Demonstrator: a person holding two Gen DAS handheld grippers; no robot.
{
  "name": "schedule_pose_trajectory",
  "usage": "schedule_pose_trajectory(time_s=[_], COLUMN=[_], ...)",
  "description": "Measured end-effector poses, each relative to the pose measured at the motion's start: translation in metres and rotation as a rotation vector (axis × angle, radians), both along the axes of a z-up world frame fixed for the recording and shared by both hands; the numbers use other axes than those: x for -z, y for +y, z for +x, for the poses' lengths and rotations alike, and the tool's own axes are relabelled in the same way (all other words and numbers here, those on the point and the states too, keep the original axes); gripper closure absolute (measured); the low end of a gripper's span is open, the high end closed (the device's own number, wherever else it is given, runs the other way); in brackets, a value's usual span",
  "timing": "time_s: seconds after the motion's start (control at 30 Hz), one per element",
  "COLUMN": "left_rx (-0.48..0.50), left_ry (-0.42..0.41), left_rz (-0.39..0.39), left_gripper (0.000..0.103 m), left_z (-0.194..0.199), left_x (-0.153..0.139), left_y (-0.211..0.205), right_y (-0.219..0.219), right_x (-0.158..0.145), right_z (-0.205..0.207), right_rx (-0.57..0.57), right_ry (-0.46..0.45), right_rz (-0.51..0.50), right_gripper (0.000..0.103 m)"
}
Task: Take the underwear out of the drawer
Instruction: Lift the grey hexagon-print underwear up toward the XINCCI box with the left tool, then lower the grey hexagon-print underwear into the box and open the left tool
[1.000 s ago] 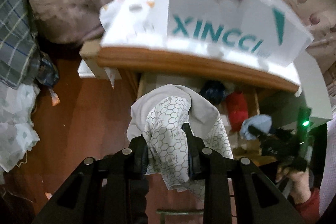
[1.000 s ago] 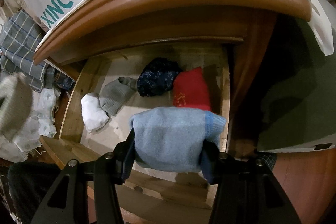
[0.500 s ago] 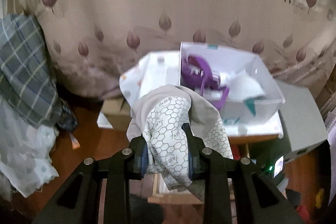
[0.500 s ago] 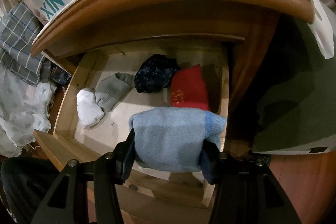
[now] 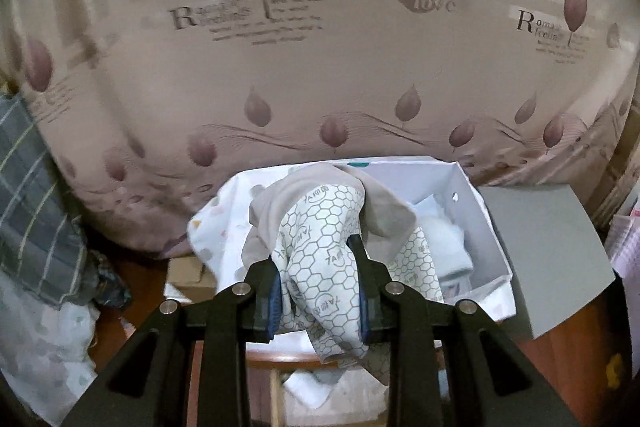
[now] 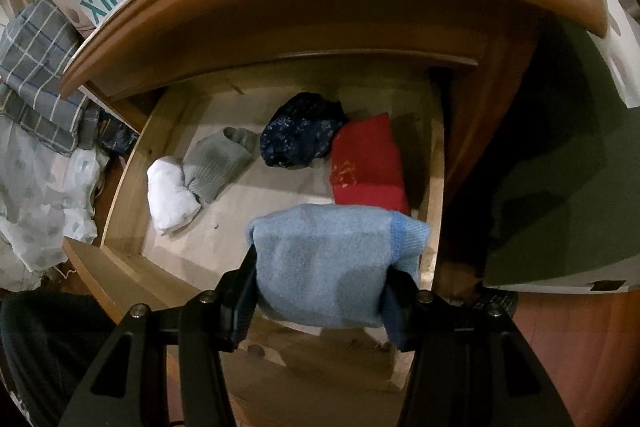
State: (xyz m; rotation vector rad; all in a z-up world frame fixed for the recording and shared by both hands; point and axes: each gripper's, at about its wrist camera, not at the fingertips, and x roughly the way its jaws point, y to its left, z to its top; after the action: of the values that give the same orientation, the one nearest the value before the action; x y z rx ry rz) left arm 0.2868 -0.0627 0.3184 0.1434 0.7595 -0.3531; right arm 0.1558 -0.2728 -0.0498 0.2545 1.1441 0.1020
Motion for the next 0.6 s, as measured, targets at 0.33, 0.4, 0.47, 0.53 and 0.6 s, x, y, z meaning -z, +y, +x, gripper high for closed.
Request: schedule_pose_trajectory(time_s=[0.33,0.4,0.47,0.53,0.6], left_rx=[0.059,0.045,0.039,0.008,-0.012], left_ry=[0.137,0.155,0.172,0.188,0.203], left_rz=[0.0,0.02,0.037,0.068,0.083], left_gripper=[0.077,0.077,0.077,0.077,0.077], left_z=[0.054,0.061,0.067,0.075,0.081], left_x=[0.053,0.069,0.081,0.095,0.108], left_y=[-0.065,-0.071,-0.072,-0.07,-0.065], right_y=[-0.004,-0.005,-0.006,-0.006,-0.006], right_x=[-0.002,-0.002,-0.001,-0.001,-0.001], right_z=[-0.003,-0.004,-0.003,-0.003,-0.003], right_rx=[0.003,0.006,0.006,0.01,0.008], right_ry=[-0.005,-0.005,-0.002,0.001,0.001], right_rz=[0.026,0.028,0.03,0.032,0.034], right_gripper=[0.05,0.05,0.05,0.05,0.05])
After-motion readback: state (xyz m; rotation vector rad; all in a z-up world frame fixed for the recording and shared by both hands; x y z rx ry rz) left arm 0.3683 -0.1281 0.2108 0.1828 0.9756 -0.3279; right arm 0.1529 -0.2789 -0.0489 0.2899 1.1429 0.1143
